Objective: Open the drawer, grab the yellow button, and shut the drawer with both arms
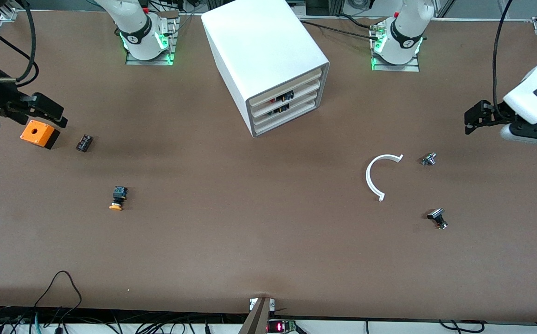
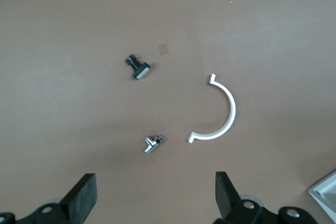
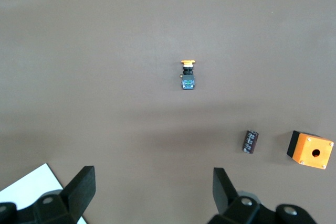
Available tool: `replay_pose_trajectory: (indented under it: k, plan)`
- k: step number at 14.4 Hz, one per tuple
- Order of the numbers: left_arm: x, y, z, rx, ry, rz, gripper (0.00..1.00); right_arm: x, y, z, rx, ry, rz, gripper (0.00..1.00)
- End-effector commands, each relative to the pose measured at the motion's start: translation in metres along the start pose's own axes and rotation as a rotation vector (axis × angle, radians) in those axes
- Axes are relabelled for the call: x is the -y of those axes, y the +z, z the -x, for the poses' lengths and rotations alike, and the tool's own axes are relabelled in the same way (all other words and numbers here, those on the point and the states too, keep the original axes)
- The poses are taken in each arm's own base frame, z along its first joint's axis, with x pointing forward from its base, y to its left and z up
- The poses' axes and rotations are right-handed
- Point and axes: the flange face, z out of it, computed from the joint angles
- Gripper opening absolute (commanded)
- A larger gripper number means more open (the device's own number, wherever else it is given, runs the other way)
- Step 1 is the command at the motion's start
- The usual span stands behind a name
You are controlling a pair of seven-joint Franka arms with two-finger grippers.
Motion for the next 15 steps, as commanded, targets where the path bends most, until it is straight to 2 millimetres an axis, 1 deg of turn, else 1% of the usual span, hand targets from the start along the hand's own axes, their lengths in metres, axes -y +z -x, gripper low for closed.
replay_pose_trajectory:
  k: [1,2,4,6,7,11,13,15]
  plan:
    - [0.012,0.007,0.017,-0.050,-0.025,0.062,0.99,0.000,-0.012,0.014,0.004,0.015,0.019,0.99]
    - [0.011,0.008,0.019,-0.047,-0.028,0.063,0.99,0.000,-0.012,0.015,0.007,0.015,0.020,0.99]
    - [0.007,0.001,0.022,-0.051,-0.019,0.057,0.99,0.001,-0.014,0.016,0.012,0.013,0.021,0.99]
    - [0.010,0.000,0.025,-0.005,-0.019,0.023,0.99,0.000,-0.014,0.020,0.027,0.013,0.024,0.99]
    - [0.010,-0.006,0.024,-0.004,-0.012,-0.009,0.99,-0.001,-0.015,0.020,0.030,0.004,0.025,0.99]
    - [0.010,-0.005,0.023,0.029,-0.054,0.000,0.99,-0.004,-0.018,0.018,0.021,-0.005,0.024,0.99]
    - [0.008,-0.004,0.023,0.031,-0.055,0.000,0.99,-0.005,-0.019,0.016,0.020,-0.047,0.023,0.99]
    - [0.008,-0.005,0.023,0.032,-0.056,0.000,0.99,-0.005,-0.019,0.016,0.019,-0.050,0.019,0.99]
